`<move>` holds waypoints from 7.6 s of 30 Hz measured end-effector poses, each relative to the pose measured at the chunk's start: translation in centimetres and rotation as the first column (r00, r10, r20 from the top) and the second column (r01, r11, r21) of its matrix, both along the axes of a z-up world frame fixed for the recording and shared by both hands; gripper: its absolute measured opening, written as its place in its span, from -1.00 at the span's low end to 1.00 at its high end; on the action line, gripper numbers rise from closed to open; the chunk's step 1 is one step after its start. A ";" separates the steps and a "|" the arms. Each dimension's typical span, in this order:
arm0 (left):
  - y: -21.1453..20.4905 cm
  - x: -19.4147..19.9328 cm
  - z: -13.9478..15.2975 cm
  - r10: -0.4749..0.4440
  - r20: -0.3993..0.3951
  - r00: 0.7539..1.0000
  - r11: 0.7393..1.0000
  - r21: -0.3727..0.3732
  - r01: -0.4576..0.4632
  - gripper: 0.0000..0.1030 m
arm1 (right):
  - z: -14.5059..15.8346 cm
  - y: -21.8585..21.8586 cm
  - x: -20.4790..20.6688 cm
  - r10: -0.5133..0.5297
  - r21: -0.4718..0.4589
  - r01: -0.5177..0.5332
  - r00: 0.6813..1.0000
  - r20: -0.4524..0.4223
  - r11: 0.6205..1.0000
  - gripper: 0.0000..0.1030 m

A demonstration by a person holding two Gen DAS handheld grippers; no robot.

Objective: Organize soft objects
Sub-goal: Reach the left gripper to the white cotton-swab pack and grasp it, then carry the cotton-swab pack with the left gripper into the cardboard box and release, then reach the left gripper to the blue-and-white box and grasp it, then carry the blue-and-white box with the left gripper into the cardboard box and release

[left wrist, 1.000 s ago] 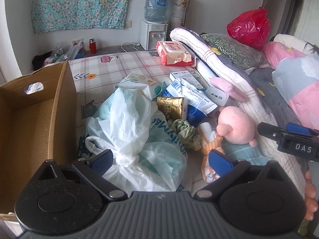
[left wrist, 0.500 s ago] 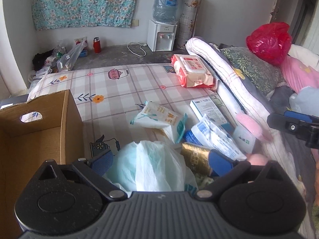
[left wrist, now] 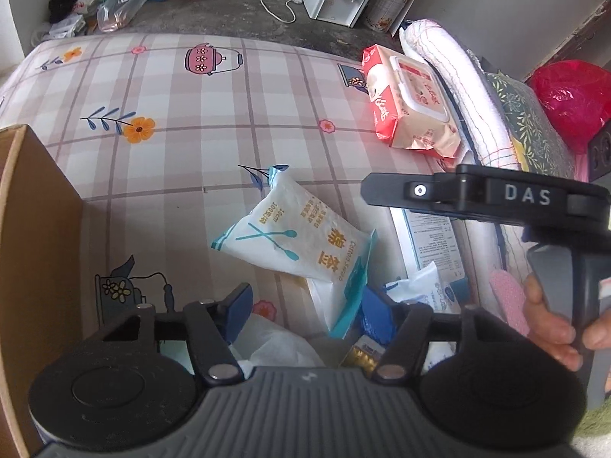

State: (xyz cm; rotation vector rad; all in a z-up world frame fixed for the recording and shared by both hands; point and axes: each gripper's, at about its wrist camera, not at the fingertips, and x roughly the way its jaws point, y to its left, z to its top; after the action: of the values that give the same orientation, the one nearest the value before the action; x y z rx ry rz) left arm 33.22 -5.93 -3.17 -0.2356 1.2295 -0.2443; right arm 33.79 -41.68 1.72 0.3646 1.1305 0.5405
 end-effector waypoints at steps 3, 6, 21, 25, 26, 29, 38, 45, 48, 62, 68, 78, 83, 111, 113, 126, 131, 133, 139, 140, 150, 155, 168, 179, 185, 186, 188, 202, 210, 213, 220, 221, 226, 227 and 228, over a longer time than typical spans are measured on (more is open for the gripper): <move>-0.4 1.7 -1.5 0.000 -0.049 0.999 1.000 -0.006 -0.001 0.12 | -3.1 0.6 2.2 0.019 0.024 -0.017 0.996 -0.082 1.000 0.31; -0.8 3.0 -2.8 -0.007 -0.085 0.996 1.000 0.000 0.007 0.04 | -4.9 1.5 3.6 0.035 0.042 -0.030 0.992 -0.121 0.999 0.30; -1.1 5.1 -3.9 0.031 -0.073 0.997 0.998 0.061 -0.026 -0.49 | -10.7 4.5 4.5 0.059 0.122 -0.024 0.954 -0.293 0.992 -0.10; -1.7 4.4 -2.9 -0.006 -0.018 1.000 0.994 0.108 0.008 -0.56 | -10.4 4.4 3.4 0.044 0.146 0.001 0.952 -0.301 0.989 -0.40; -1.9 4.1 -2.6 -0.019 -0.003 1.000 0.993 0.120 0.019 -0.56 | -10.1 4.2 3.2 0.041 0.146 0.003 0.954 -0.298 0.989 -0.42; -2.3 3.0 -1.3 -0.047 0.042 0.998 0.988 0.146 0.040 -0.57 | -8.9 4.2 2.5 0.033 0.149 0.009 0.959 -0.280 0.989 -0.44; -1.9 -1.8 4.6 -0.083 0.201 0.976 0.985 0.168 0.049 -0.58 | -1.8 2.9 -1.7 0.017 0.195 0.020 0.982 -0.187 0.981 -0.45; 1.6 -6.8 10.0 -0.040 0.321 0.946 0.988 0.152 -0.010 -0.58 | 5.9 4.3 -5.4 0.037 0.226 -0.014 0.995 -0.095 0.974 -0.45; 4.8 -9.3 12.4 -0.002 0.372 0.928 0.986 0.153 -0.059 -0.58 | 8.9 7.6 -6.9 0.073 0.242 -0.059 0.996 -0.051 0.968 -0.45; 21.5 -13.1 10.4 0.202 0.304 0.931 0.953 0.157 -0.258 -0.58 | 11.3 27.8 -11.9 0.257 0.222 -0.245 0.966 -0.026 0.944 -0.43; 23.2 -9.9 3.8 0.175 0.203 0.963 0.968 0.145 -0.207 -0.57 | 6.8 29.8 -10.8 0.216 0.107 -0.212 0.976 -0.027 0.971 -0.42; 24.1 -7.4 -2.1 0.202 0.082 0.976 0.954 0.210 -0.215 -0.47 | 5.7 25.0 -9.5 0.176 0.079 -0.176 0.984 0.004 0.981 -0.42; 23.1 -6.1 -2.4 0.149 0.100 0.984 0.952 0.256 -0.170 -0.51 | 6.0 23.2 -9.7 0.168 0.104 -0.167 0.986 0.000 0.981 -0.42; 23.7 -7.3 4.1 0.335 0.230 0.914 0.922 0.121 -0.369 0.37 | 6.0 15.4 -11.1 0.069 0.119 -0.071 0.997 0.023 0.990 -0.31; 23.3 -8.3 6.4 0.336 0.283 0.898 0.920 0.105 -0.377 0.44 | 7.0 13.5 -11.3 0.051 0.120 -0.057 0.998 0.049 0.991 -0.26; 5.6 -5.4 10.5 -0.008 0.343 0.939 0.977 0.203 -0.066 0.80 | 9.5 -3.2 -10.3 -0.171 0.070 0.164 0.981 0.097 0.984 -0.21; -1.8 -2.1 6.3 -0.125 0.262 0.957 0.976 0.204 0.072 0.73 | 6.5 -8.3 -8.7 -0.237 0.037 0.236 0.971 0.018 0.971 -0.21; -4.3 -0.7 4.3 -0.173 0.207 0.963 0.973 0.187 0.135 0.54 | 5.0 -9.3 -7.7 -0.244 0.005 0.244 0.970 -0.012 0.970 -0.21; -9.4 2.2 -0.2 -0.238 0.078 0.968 0.969 0.093 0.230 0.34 | 0.4 -10.4 -3.9 -0.249 -0.090 0.240 0.962 -0.108 0.967 -0.21; -9.8 2.7 -0.7 -0.240 0.059 0.969 0.969 0.077 0.236 0.33 | -0.2 -10.5 -3.5 -0.248 -0.100 0.237 0.962 -0.117 0.966 -0.21; -12.1 6.4 -5.3 -0.228 -0.095 0.969 0.973 -0.005 0.229 0.04 | -6.3 -10.0 0.3 -0.223 -0.184 0.182 0.947 -0.232 0.966 -0.22; -12.7 7.0 -6.4 -0.224 -0.113 0.968 0.974 -0.020 0.224 0.04 | -7.8 -9.8 0.9 -0.220 -0.197 0.171 0.940 -0.263 0.965 -0.22; -13.9 6.3 -3.9 -0.210 -0.005 0.978 0.977 0.036 0.210 -0.01 | -7.1 -10.1 0.6 -0.236 -0.088 0.220 0.939 -0.250 0.971 -0.35; -11.5 3.2 4.0 -0.153 0.208 0.966 0.987 0.073 0.141 -0.04 | 1.3 -9.2 -1.4 -0.257 0.001 0.258 0.962 -0.092 0.966 -0.35; -8.6 0.1 7.2 -0.124 0.286 0.950 0.991 0.087 0.103 -0.05 | 5.0 -6.4 -3.3 -0.228 0.020 0.229 0.973 -0.042 0.973 -0.35; -8.0 -0.3 7.7 -0.114 0.295 0.949 0.992 0.086 0.093 -0.05 | 5.6 -5.8 -3.7 -0.220 0.023 0.221 0.975 -0.036 0.975 -0.35; -6.4 -1.1 8.7 -0.093 0.312 0.946 0.994 0.078 0.072 -0.05 | 7.0 -4.4 -4.4 -0.204 0.025 0.204 0.979 -0.020 0.979 -0.35; 9.4 -8.4 13.7 0.106 0.403 0.909 0.981 0.107 -0.162 -0.04 | 14.6 12.3 -8.8 0.001 0.107 -0.005 0.999 0.039 0.994 -0.34; 20.9 -11.1 12.0 0.245 0.334 0.910 0.932 0.177 -0.316 -0.04 | 12.7 26.5 -10.5 0.157 0.193 -0.143 0.986 -0.058 0.971 -0.32; 24.3 -11.0 10.3 0.269 0.286 0.920 0.920 0.206 -0.333 -0.04 | 10.7 31.3 -11.0 0.191 0.202 -0.166 0.975 -0.115 0.965 -0.32; 29.2 -8.7 6.3 0.276 0.197 0.941 0.917 0.240 -0.320 -0.04 | 4.4 36.8 -9.4 0.173 0.208 -0.124 0.956 -0.236 0.970 -0.31; 29.6 -8.2 5.7 0.275 0.185 0.943 0.919 0.239 -0.315 -0.04 | 3.6 37.3 -8.8 0.165 0.204 -0.116 0.957 -0.241 0.972 -0.31; 30.0 -5.8 2.1 0.262 0.118 0.958 0.916 0.281 -0.285 -0.02 | 1.7 38.6 -7.7 0.147 0.140 -0.117 0.962 -0.229 0.983 -0.31; 29.8 -5.4 1.4 0.261 0.105 0.960 0.917 0.285 -0.280 -0.02 | 1.7 38.5 -7.5 0.151 0.125 -0.125 0.964 -0.217 0.984 -0.31; 29.7 -5.3 1.0 0.262 0.095 0.960 0.918 0.283 -0.279 -0.02 | 1.7 38.4 -7.5 0.155 0.114 -0.133 0.966 -0.208 0.984 -0.31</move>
State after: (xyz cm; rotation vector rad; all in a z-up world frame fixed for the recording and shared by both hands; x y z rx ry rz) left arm 27.95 23.77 -2.16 -0.1370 1.1464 0.1727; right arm 26.29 -3.26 3.43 0.4374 1.3510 0.6999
